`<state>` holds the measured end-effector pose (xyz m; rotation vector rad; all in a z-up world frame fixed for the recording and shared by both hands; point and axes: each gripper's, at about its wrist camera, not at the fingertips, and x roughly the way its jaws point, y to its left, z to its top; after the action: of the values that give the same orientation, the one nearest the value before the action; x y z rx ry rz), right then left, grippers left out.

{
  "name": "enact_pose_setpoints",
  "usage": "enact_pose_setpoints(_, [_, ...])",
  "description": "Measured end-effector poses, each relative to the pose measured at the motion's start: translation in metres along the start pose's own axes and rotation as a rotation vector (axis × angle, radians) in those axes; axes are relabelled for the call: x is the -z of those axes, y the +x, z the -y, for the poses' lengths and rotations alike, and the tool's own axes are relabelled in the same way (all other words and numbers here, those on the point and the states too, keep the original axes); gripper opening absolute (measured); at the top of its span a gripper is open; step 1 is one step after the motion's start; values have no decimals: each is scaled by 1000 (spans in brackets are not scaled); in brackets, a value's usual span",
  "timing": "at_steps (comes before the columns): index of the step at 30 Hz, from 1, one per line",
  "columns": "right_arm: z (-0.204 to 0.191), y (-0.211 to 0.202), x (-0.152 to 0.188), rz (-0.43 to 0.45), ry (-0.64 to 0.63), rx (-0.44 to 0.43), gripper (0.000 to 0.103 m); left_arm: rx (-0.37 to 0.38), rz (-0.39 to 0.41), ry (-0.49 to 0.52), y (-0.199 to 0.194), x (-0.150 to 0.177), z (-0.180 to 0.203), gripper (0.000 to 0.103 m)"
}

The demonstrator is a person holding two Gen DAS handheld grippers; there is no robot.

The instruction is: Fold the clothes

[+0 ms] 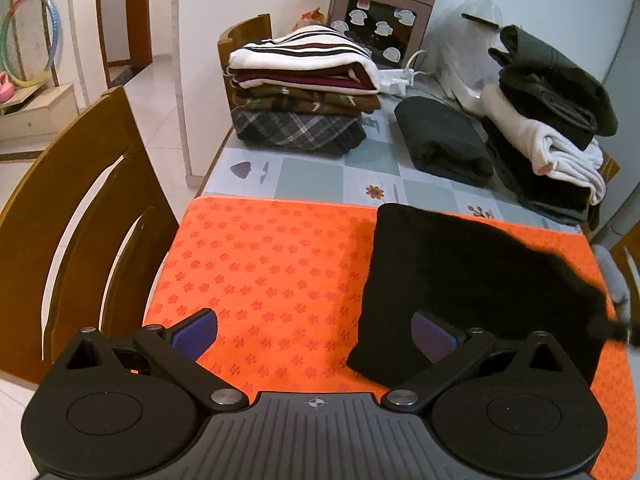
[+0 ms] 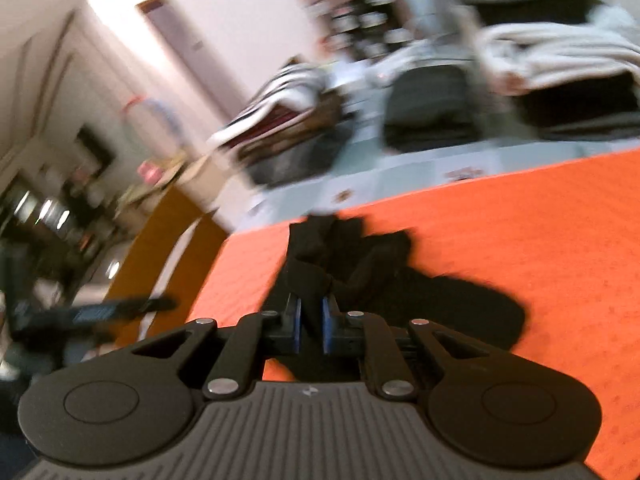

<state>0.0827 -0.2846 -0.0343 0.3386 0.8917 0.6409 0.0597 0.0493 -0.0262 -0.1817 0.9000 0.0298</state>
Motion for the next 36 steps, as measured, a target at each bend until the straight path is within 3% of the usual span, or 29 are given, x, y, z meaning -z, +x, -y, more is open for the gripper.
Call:
enact_pose_setpoints(6, [-61, 22, 45, -219, -194, -98, 12, 17, -13, -25, -8, 18, -13, 103])
enact_pose_setpoints(11, [-68, 41, 70, -388, -239, -144, 13, 18, -63, -45, -4, 42, -20, 103])
enact_pose_setpoints(13, [-67, 42, 72, -419, -238, -148, 20, 18, -88, -57, -1, 51, -22, 103])
enact_pose_setpoints(15, [-64, 37, 69, -423, -225, -149, 25, 19, -102, -64, -1, 56, -21, 103])
enact_pose_setpoints(19, [-57, 19, 54, -377, -198, -117, 52, 24, -107, -79, -4, 59, -17, 103])
enact_pose_setpoints(22, [-42, 5, 38, -329, -170, -61, 58, 36, -105, -90, -2, 52, -10, 103])
enact_pose_setpoints(27, [-4, -12, 20, -248, -118, 81, 58, 27, -100, -75, 18, 37, 3, 103])
enact_pose_setpoints(36, [75, 10, 12, -180, 32, 295, 59, -20, -105, -57, 61, 7, 19, 103])
